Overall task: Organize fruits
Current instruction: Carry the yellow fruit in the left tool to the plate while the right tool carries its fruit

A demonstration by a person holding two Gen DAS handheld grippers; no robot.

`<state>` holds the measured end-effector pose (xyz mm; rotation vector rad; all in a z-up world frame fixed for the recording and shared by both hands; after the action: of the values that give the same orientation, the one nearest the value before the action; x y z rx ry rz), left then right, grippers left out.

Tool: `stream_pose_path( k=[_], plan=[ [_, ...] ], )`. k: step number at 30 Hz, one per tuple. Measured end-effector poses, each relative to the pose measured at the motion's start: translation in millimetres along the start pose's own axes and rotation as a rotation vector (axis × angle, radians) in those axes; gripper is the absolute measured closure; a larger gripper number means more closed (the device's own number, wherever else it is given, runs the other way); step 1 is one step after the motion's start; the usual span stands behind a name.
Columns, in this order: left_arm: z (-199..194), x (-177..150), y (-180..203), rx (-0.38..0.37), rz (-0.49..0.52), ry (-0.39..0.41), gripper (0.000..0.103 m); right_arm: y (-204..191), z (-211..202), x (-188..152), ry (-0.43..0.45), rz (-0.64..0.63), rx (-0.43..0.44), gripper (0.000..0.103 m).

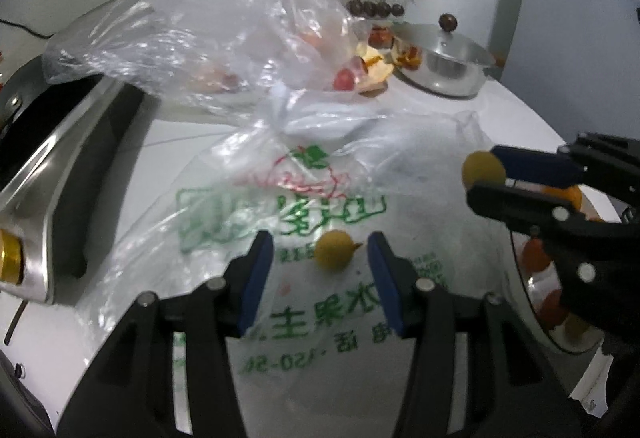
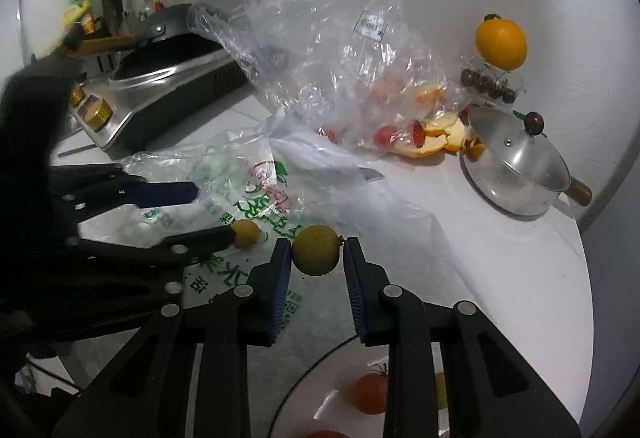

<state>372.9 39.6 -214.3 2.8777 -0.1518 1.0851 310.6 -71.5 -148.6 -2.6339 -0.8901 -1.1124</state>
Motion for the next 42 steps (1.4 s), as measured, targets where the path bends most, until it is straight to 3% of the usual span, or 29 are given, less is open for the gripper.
stream_pose_path(
  k=[5,12,17,28,42],
  plan=[
    [16.0,0.9,11.6,-0.003,0.029,-0.033,0.054,11.1,-2.8,-2.7,0.021,0.007,0.001,0.074],
    [34.7,-2.7,13.4,0.002,0.023,-0.087,0.07,20.2,-10.8,-3.0,0.045,0.023,0.007,0.074],
    [33.0,-5.9,13.1,-0.009,0.01,-0.077,0.074,21.3,-21.1,-1.0,0.064,0.016,-0.003,0.074],
    [-11.2,-0.4,19.2,-0.044,-0.003,0.01,0.074,23.7,-47.0,-11.0,0.078,0.03,-0.049,0.074],
    [-66.4,1.8,58.9,-0.084,0.035,0.11,0.074,26.2,-80.1,-28.2,0.093,0.035,-0.082,0.074]
  ],
)
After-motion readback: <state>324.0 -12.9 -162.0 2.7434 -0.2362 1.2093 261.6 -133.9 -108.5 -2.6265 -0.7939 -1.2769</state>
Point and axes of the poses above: each gripper's, at about its wrist camera, not at the fingertips, and z roughly the way its jaws point, y to its right, x to its top, the point moved 6 cm from there along z, roughly the way its jaws point, and after that the axes turned 2 degrees about -z, right-handed, at the moved point
